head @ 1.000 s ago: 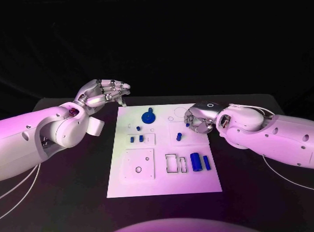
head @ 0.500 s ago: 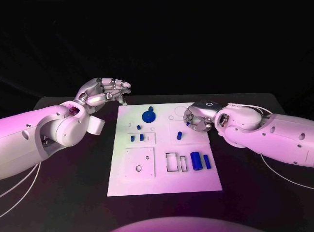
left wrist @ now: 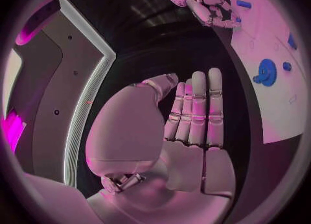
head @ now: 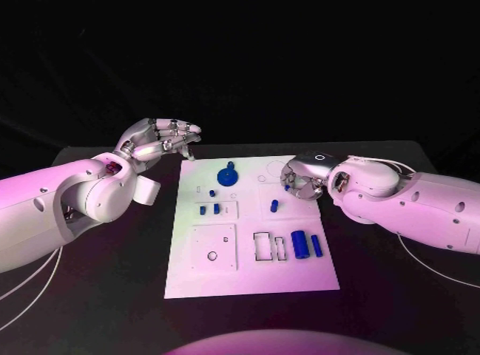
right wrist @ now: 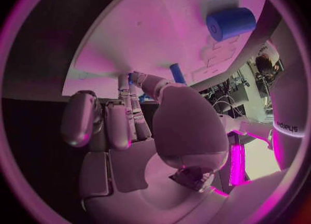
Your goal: Assemble the parts on the task board
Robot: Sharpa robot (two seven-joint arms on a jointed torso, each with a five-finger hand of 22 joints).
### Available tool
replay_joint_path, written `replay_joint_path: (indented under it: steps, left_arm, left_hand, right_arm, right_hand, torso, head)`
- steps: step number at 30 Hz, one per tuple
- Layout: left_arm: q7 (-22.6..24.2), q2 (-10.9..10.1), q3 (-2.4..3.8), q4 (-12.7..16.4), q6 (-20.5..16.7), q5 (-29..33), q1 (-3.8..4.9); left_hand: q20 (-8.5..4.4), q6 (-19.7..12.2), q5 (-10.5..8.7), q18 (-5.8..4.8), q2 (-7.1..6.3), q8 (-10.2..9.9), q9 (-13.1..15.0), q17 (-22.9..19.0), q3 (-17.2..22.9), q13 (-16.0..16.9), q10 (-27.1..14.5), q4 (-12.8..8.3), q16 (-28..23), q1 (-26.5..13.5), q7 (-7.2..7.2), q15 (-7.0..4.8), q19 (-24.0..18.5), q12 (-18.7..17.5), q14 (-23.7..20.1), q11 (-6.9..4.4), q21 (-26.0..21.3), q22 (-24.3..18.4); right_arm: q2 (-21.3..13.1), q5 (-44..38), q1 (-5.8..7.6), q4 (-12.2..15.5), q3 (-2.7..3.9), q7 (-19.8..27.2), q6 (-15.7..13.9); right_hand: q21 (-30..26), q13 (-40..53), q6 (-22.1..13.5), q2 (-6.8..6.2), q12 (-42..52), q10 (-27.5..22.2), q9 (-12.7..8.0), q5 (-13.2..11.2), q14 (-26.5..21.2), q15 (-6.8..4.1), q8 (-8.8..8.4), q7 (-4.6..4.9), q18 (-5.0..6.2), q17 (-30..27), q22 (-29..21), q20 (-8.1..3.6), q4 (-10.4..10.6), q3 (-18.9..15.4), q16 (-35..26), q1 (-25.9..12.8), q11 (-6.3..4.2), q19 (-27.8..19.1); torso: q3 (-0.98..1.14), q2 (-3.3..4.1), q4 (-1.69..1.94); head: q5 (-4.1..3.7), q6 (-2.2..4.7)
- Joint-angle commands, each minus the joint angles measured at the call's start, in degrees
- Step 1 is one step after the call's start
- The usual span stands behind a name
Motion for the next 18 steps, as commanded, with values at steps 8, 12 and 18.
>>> replay_joint_path:
  steps: [8, 12, 18]
  left_arm:
    - [-0.5, -0.1, 0.04, 0.2, 1.5, -0.5, 0.01]
    - [-0.6, -0.2, 0.04, 0.2, 1.7, -0.6, 0.01]
    - [-0.7, -0.2, 0.04, 0.3, 1.9, -0.9, 0.01]
  left_hand:
    - [0.50, -0.7, 0.22, 0.65, -0.09, -0.5, 0.1, -0.1, 0.0, -0.2, -0.8, -0.4, -0.4, -0.8, 0.14, 0.49, 0.1, -0.4, 0.0, 0.22, -0.5, -0.2]
    - [0.54, -0.9, 0.20, 0.65, -0.13, -0.6, 0.1, -0.1, 0.0, -0.2, -1.0, -0.4, -0.5, -0.8, 0.19, 0.55, 0.1, -0.5, -0.1, 0.28, -0.6, -0.2]
    - [0.56, -0.9, 0.19, 0.65, -0.14, -0.6, 0.2, -0.1, 0.0, -0.2, -1.1, -0.4, -0.5, -0.8, 0.22, 0.58, 0.1, -0.6, -0.1, 0.32, -0.6, -0.2]
  right_arm:
    - [0.0, -2.5, -0.63, -0.3, -0.16, -1.8, 2.1]
    - [0.0, -2.8, -0.76, -0.2, -0.16, -1.9, 2.2]
    - [0.1, -3.0, -0.88, -0.2, -0.16, -2.0, 2.2]
  right_hand:
    - [0.2, 0.2, -0.6, -1.83, -1.1, -0.1, -0.1, -0.9, 2.3, -0.01, -1.29, 0.43, -0.63, 0.2, 0.2, 0.03, -1.1, -0.4, 0.4, -0.3, 0.45, 0.6]
    - [0.3, 0.2, -0.7, -2.07, -1.2, -0.2, -0.1, -0.9, 2.3, 0.05, -1.45, 0.52, -0.64, 0.3, 0.3, 0.08, -1.2, -0.5, 0.5, -0.4, 0.52, 0.6]
    - [0.5, 0.3, -0.7, -2.09, -1.2, -0.1, -0.1, -0.9, 2.3, 0.07, -1.46, 0.54, -0.67, 0.4, 0.5, 0.11, -1.3, -0.4, 0.6, -0.3, 0.52, 0.6]
  torso:
    - [-0.01, 0.00, -0.02]
    - [-0.02, 0.00, 0.01]
    - [-0.02, -0.01, -0.01]
  head:
    - [-0.03, -0.36]
    - [-0.01, -0.51]
    - [0.00, -0.63]
